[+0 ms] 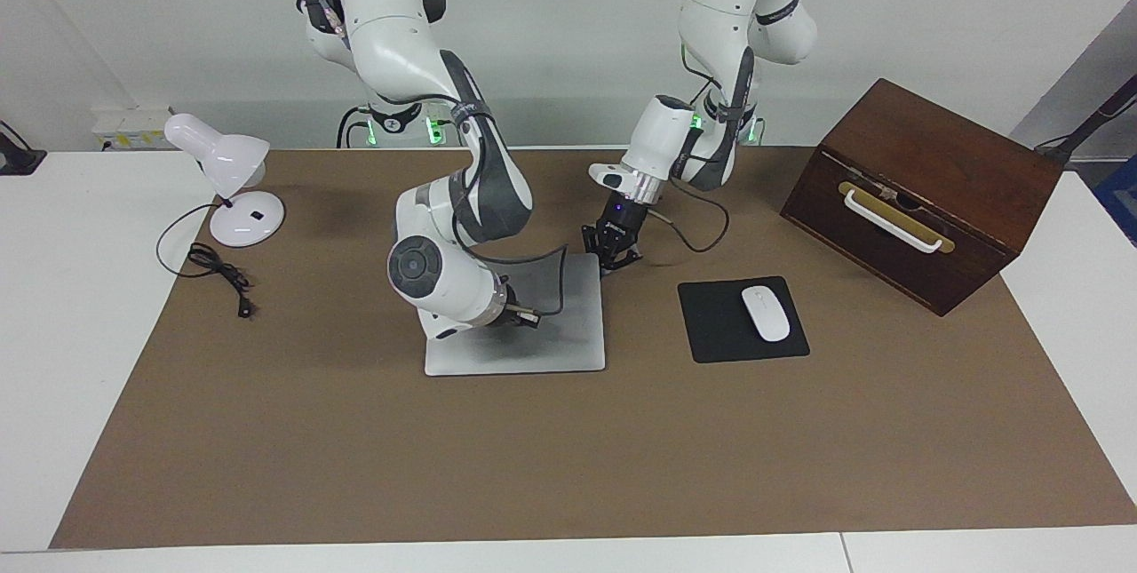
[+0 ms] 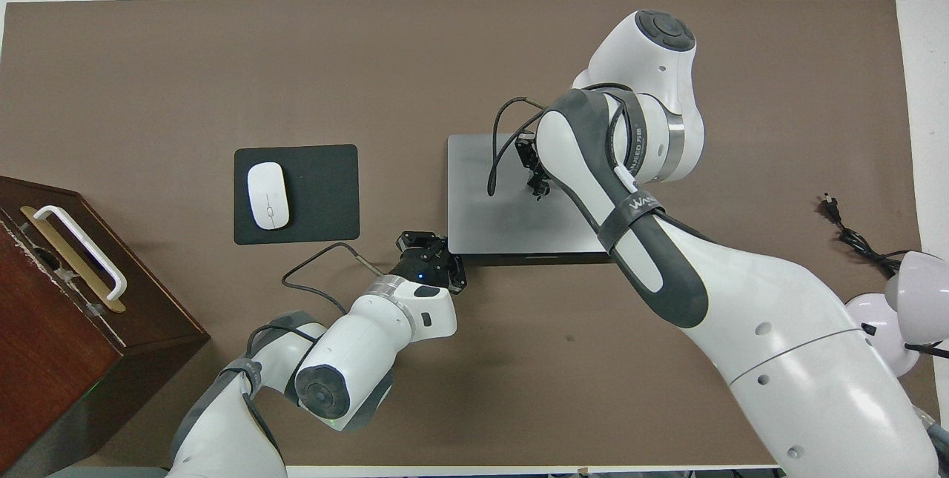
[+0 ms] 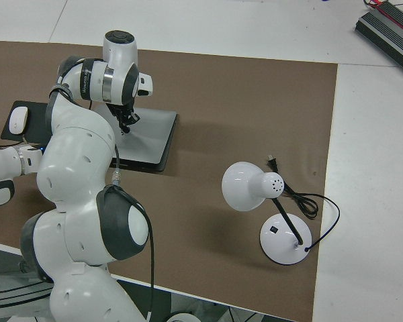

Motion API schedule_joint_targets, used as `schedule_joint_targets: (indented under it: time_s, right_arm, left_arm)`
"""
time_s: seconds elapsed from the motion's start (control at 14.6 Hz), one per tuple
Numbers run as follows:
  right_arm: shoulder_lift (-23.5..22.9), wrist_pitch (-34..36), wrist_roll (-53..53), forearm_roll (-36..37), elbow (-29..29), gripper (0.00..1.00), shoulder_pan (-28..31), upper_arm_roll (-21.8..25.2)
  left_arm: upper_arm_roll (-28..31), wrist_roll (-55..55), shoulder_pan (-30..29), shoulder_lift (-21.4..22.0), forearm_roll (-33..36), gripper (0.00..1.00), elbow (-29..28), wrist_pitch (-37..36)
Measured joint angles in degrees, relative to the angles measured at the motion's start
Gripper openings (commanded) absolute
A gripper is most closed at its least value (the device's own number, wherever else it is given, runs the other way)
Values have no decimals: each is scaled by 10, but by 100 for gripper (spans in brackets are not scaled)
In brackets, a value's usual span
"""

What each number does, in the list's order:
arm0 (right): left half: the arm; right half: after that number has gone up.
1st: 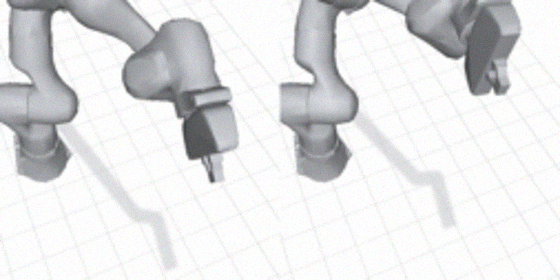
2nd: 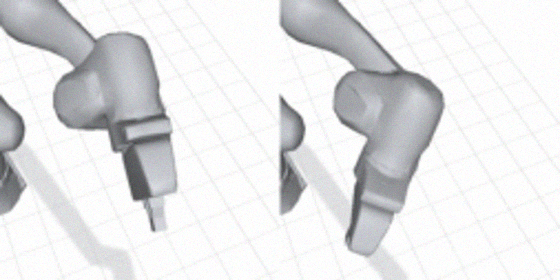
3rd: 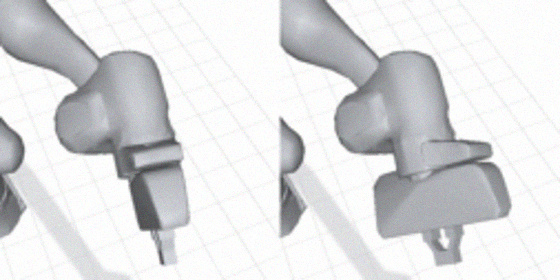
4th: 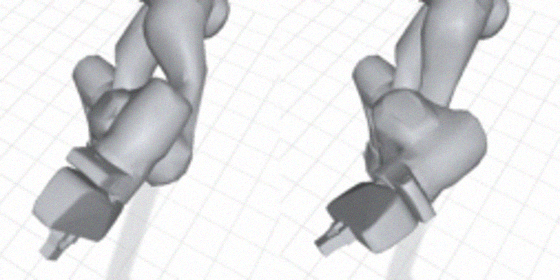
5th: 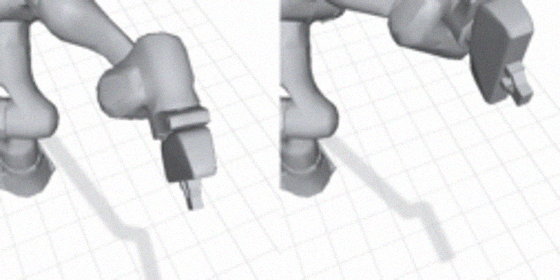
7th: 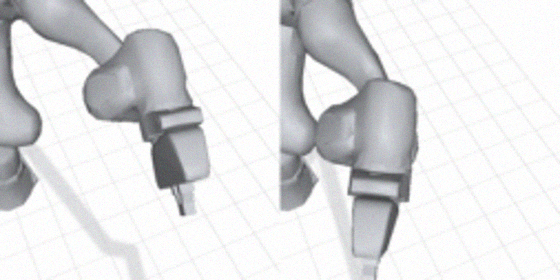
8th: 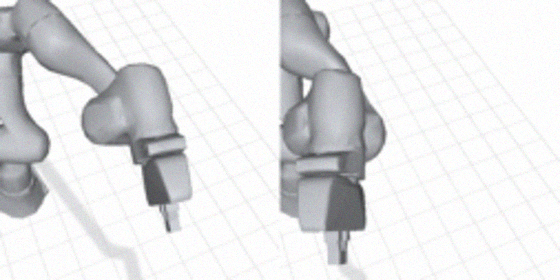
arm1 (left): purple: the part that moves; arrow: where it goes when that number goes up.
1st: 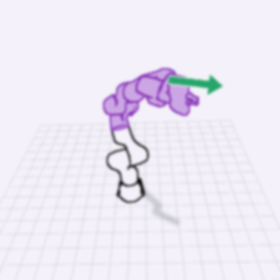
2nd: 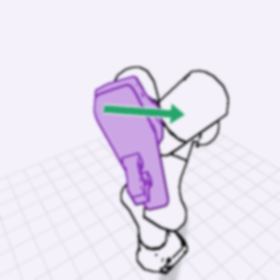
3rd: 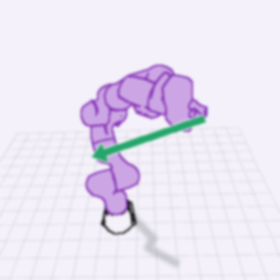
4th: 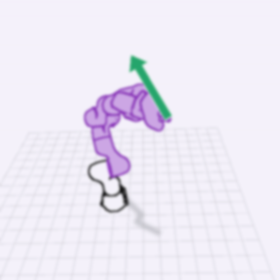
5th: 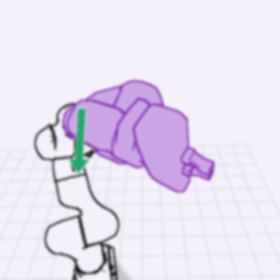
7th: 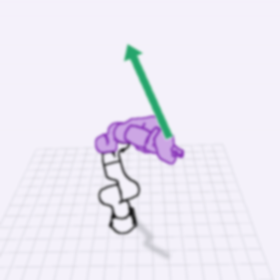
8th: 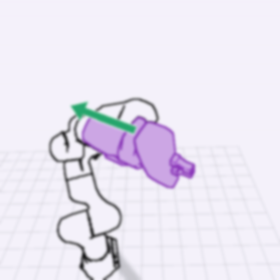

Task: Close laptop with both arms
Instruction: 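Push the laptop lid down toward the keyboard with the right gripper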

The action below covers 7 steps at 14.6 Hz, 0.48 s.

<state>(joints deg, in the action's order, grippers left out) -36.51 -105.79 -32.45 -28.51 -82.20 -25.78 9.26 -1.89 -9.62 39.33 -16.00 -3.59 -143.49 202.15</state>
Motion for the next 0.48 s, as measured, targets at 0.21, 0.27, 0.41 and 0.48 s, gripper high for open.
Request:
schedule_joint_targets:
  time_s: [0.21,0.27,0.41,0.48]
  right_arm:
    - [2,-2,0,0,-2,0,0,0]
    - [2,-2,0,0,-2,0,0,0]
    - [4,-1,-1,0,1,0,1,6]
    - [5,3,-1,0,5,0,2,15]
  left_arm:
    - [1,-2,1,0,0,0,0,0]
    - [1,-2,2,0,0,0,-1,1]
    - [1,-3,3,2,0,0,-4,1]
    - [1,-4,3,3,0,0,-5,2]
